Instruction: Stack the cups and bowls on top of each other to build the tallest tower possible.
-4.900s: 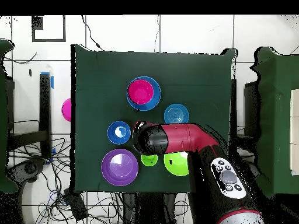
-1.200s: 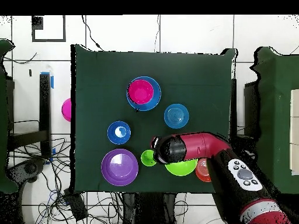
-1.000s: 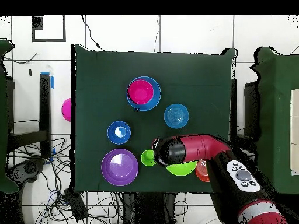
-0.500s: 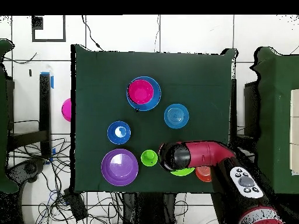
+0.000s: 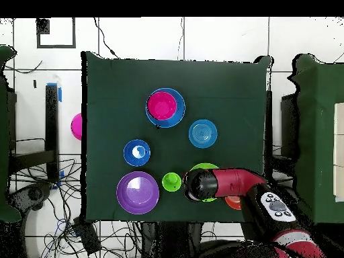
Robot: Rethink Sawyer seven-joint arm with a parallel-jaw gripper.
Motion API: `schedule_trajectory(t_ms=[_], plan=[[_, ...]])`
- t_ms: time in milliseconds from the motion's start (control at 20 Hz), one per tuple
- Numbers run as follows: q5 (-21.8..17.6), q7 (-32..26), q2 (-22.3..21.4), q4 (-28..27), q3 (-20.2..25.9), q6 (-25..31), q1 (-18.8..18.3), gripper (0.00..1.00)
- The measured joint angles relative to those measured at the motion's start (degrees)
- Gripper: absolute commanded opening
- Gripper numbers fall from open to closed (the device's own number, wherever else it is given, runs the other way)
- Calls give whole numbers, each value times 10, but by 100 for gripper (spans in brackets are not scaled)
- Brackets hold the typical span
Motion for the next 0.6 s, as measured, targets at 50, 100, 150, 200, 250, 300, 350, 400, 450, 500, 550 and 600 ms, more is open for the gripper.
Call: schedule_trajectory(t_ms=[50,100,150,200,250,300,350,400,450,500,550,600], plan=[[0,0,15,-1,-4,-18,3,100],[1,0,21,-1,-6,-25,4,100],[1,0,26,-1,-7,-30,5,100],[2,0,30,-1,-8,-35,5,100],[3,0,35,-1,-9,-41,6,100],[5,0,48,-1,-12,-56,7,100],[5,0,50,-1,-12,-59,7,100],[5,0,53,-1,-12,-61,7,100],[6,0,58,-1,-12,-66,7,100],[9,0,58,-1,-13,-67,7,100],[10,0,59,-1,-13,-67,8,100],[11,0,59,-1,-13,-68,8,100]])
